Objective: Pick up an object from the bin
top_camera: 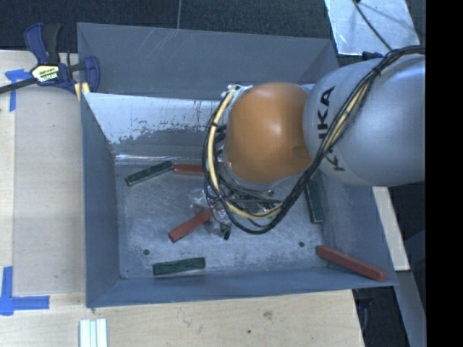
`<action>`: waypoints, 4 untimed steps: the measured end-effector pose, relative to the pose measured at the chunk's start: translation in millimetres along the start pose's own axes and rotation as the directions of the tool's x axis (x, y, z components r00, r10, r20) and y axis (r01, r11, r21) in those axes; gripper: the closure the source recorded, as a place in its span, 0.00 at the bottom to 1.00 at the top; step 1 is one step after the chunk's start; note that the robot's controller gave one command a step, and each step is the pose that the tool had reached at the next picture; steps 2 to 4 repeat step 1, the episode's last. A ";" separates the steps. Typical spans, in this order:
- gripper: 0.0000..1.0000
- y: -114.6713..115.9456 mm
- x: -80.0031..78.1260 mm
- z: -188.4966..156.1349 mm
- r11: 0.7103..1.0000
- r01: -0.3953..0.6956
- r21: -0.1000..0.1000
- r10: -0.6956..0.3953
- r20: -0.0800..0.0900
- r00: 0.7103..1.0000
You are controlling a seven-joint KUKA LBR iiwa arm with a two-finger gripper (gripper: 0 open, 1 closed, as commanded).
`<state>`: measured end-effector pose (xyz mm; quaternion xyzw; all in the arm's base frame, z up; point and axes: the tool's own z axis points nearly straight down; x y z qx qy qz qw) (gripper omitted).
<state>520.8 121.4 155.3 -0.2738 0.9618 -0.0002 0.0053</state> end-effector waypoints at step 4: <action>1.00 -0.4 -0.6 -0.3 1.000 -0.004 -0.002 0.004 -0.005 1.000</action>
Offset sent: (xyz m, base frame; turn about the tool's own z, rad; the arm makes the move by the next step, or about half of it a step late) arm -0.0001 0.0000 0.0001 0.0000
